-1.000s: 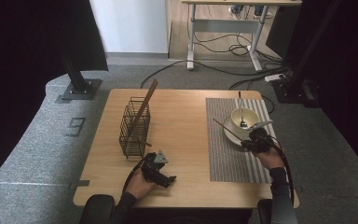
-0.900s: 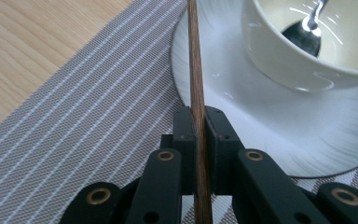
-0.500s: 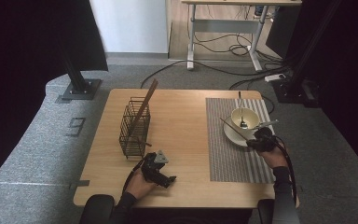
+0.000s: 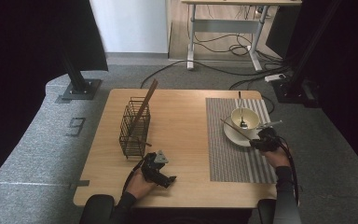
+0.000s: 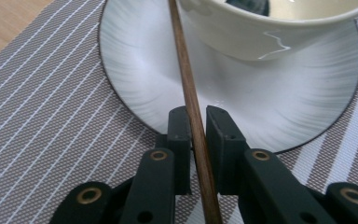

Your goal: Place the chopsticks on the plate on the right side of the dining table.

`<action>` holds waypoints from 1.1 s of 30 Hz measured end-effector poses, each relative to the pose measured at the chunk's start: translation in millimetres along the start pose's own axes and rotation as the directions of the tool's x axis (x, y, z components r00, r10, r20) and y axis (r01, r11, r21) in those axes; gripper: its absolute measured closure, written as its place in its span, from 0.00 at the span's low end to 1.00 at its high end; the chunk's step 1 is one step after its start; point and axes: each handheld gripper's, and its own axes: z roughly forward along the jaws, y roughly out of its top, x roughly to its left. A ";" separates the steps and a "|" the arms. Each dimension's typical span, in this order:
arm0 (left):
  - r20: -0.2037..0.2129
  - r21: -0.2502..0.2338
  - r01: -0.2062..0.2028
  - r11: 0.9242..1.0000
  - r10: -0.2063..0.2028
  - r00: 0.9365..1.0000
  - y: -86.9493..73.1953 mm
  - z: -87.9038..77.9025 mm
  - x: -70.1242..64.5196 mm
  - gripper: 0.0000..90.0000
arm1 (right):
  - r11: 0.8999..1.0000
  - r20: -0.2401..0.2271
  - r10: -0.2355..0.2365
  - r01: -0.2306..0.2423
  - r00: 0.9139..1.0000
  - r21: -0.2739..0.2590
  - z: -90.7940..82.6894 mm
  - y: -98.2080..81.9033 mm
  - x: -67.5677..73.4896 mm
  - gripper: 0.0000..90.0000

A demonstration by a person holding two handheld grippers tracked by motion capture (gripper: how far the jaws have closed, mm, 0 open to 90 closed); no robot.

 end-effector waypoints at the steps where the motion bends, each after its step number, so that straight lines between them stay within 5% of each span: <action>1: 0.000 0.000 0.000 1.000 0.000 1.000 0.0 0.0 0.0 0.00 | 1.000 0.004 0.003 -0.003 1.000 -0.002 0.1 -0.5 -1.1 0.85; 5: 0.001 0.000 0.000 1.000 0.000 1.000 0.1 0.1 -0.1 0.00 | 1.000 0.045 0.021 -0.020 0.999 -0.013 2.7 -3.1 -6.3 0.77; 11: 0.002 0.000 -0.002 1.000 0.002 1.000 0.3 0.2 -0.2 0.00 | 0.999 0.044 0.031 -0.030 0.999 -0.033 1.1 -4.6 -8.4 0.75; 19: 0.005 0.000 -0.005 1.000 0.005 1.000 0.4 0.3 -0.5 0.00 | 0.996 0.045 0.010 -0.006 0.999 -0.086 -11.1 -4.6 1.4 0.48; 26: 0.011 0.000 -0.011 1.000 0.011 1.000 0.3 0.3 -1.2 0.00 | 0.994 0.010 -0.008 0.009 1.000 -0.113 -14.6 -10.3 16.2 0.28; 33: 0.014 -0.001 -0.012 1.000 0.012 1.000 0.3 0.4 -1.5 0.00 | 0.998 -0.037 -0.023 0.020 0.999 -0.067 -7.9 -18.4 25.6 0.16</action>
